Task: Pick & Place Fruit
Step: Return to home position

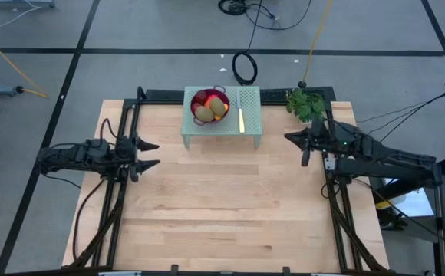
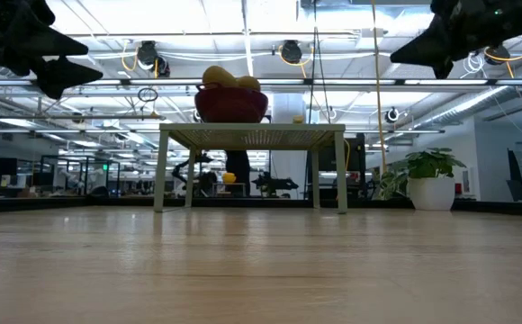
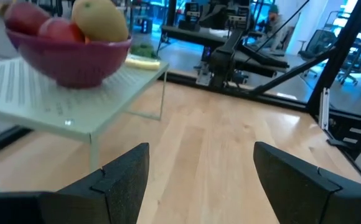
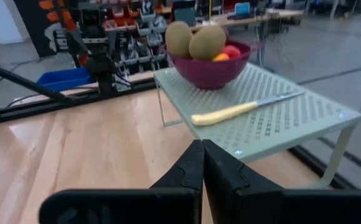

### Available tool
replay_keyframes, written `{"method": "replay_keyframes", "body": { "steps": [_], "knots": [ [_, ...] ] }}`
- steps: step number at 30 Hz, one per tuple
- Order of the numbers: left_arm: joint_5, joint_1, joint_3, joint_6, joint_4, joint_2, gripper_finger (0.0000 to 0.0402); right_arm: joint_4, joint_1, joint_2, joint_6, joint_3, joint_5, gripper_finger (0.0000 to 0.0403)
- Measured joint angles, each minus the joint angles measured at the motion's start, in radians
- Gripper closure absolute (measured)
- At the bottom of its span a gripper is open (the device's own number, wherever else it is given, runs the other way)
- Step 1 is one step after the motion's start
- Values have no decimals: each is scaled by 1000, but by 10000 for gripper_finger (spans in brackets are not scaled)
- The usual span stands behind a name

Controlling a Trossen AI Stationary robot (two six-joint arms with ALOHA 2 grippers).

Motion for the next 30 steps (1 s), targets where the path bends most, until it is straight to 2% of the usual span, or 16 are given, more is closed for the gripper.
{"method": "replay_keyframes", "body": {
  "steps": [9, 19, 23, 30],
  "knots": [
    [0, 0, 0, 107, 25, 0, 119, 16, 0, -64, -13, -34, 52, 403],
    [-1, 0, 0, 116, 25, 0, 119, 293, 0, -171, 63, -269, 49, 403],
    [-1, 0, 0, 115, 24, 0, 119, 254, 0, -238, 109, -308, 49, 403],
    [-2, 0, 0, 116, 21, 0, 119, 87, 0, -347, 140, -310, 52, 403]
  ]
}}
